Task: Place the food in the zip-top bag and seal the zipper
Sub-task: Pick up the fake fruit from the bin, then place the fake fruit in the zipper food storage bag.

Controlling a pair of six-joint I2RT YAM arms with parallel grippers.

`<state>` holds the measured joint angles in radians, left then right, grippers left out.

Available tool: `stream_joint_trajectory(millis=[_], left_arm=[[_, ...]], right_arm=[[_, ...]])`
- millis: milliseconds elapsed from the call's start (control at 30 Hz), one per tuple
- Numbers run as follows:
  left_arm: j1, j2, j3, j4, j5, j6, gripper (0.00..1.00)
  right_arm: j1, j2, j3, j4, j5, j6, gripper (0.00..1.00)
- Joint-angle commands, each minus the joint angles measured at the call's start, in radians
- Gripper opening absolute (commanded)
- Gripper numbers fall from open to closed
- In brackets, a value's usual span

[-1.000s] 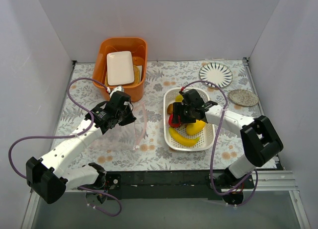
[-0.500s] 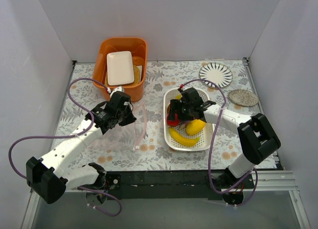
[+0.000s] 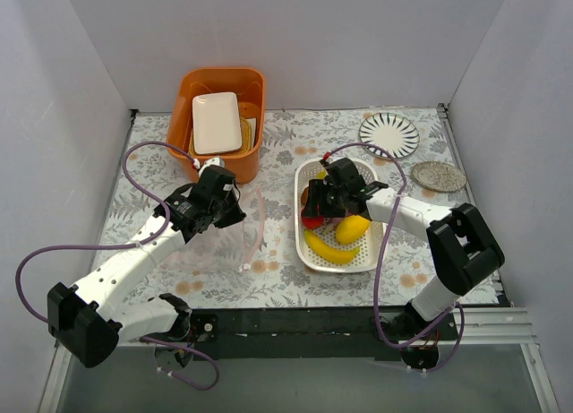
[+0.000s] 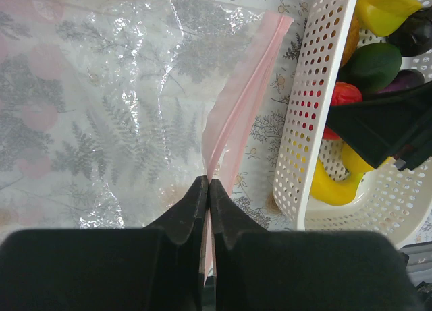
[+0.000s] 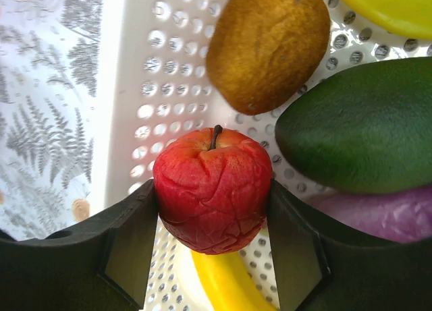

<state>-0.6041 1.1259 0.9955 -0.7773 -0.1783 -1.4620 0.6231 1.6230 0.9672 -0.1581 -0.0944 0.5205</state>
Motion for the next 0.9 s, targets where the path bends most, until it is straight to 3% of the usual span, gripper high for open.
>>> stream_joint_trajectory(millis=[0, 300, 867], left_arm=[[0.004, -0.032, -0.003, 0.012, 0.003, 0.003, 0.0], [0.003, -0.018, 0.012, 0.03, 0.023, 0.002, 0.0], [0.004, -0.001, 0.054, 0.07, 0.109, -0.034, 0.0]], right_arm=[[0.009, -0.148, -0.01, 0.025, -0.03, -0.002, 0.4], [0.098, -0.301, -0.025, 0.19, -0.171, 0.073, 0.39], [0.23, -0.178, 0.015, 0.327, -0.196, 0.13, 0.38]])
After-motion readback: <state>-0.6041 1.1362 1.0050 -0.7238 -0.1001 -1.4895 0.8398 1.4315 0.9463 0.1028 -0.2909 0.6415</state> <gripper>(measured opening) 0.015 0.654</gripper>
